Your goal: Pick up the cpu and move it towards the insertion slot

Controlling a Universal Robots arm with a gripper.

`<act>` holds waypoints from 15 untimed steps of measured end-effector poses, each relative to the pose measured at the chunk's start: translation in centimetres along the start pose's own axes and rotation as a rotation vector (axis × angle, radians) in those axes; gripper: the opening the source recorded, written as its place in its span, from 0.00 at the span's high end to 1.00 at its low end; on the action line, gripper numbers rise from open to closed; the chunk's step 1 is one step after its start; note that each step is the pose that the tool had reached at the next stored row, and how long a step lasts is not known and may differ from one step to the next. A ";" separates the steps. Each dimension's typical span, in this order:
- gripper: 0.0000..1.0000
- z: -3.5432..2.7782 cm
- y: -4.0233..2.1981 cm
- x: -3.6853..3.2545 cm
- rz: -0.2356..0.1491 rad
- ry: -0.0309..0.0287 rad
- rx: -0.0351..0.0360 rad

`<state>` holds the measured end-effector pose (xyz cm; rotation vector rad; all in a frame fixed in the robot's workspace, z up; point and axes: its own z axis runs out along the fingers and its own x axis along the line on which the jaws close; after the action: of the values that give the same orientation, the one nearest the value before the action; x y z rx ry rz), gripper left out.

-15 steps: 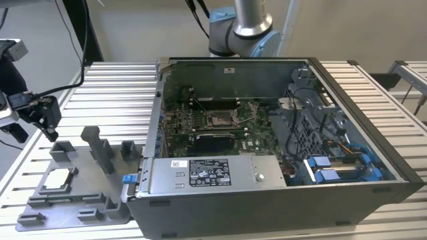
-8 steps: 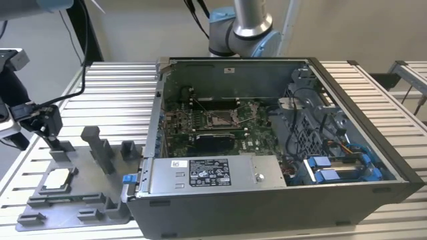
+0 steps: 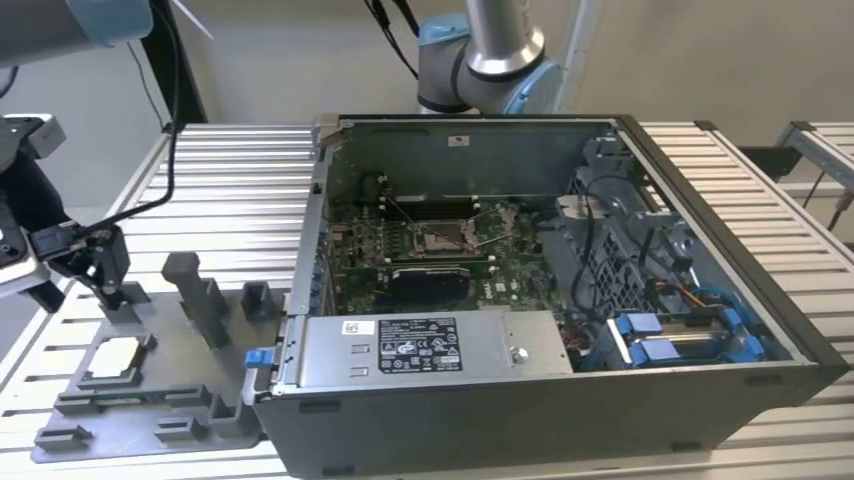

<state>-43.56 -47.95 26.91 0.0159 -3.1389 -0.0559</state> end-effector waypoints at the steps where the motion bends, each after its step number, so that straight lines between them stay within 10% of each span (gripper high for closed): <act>1: 0.00 0.18 -0.02 0.00 0.000 -0.0001 -0.0001; 15: 0.00 2.74 -0.13 -0.01 0.000 0.0000 0.0001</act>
<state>-43.56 -47.99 24.17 0.0159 -3.1389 -0.0559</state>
